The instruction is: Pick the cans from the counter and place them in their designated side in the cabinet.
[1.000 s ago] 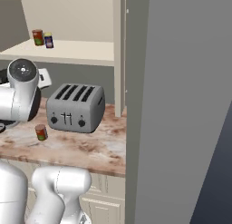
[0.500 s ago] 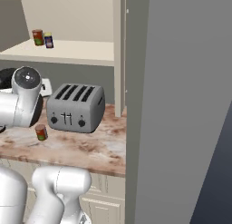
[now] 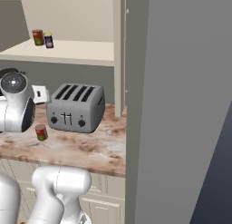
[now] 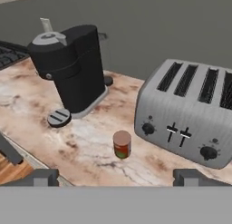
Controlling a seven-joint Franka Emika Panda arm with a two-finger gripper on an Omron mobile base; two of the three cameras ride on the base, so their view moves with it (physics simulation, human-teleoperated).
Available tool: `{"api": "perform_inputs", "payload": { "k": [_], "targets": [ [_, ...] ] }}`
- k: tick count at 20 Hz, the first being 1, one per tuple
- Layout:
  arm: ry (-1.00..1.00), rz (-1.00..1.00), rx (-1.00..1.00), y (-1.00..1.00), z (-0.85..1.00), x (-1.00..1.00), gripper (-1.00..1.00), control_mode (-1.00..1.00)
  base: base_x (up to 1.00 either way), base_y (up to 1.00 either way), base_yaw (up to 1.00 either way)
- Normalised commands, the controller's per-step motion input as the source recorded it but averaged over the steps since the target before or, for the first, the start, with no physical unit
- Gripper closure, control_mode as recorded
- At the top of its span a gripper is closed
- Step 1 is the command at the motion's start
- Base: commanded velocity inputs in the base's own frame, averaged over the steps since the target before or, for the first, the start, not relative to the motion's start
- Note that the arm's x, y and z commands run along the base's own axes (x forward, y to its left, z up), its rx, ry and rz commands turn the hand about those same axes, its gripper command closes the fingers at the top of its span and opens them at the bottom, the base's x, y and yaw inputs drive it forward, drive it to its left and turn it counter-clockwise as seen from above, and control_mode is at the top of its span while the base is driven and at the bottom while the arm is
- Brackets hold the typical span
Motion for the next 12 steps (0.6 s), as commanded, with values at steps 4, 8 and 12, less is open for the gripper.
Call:
{"api": "perform_inputs", "payload": {
  "k": [4, 8, 12],
  "targets": [
    [0.0, -0.14, -0.01, 0.2, -0.12, 0.12, -1.0, -1.0, 0.0, 0.0, 0.0],
    [0.01, -0.09, -0.04, 0.11, -0.04, 0.11, -1.0, -1.0, 0.0, 0.0, 0.0],
    [0.05, -0.08, -0.06, 0.01, -0.07, 0.08, -1.0, -1.0, 0.0, 0.0, 0.0]
  ]
}}
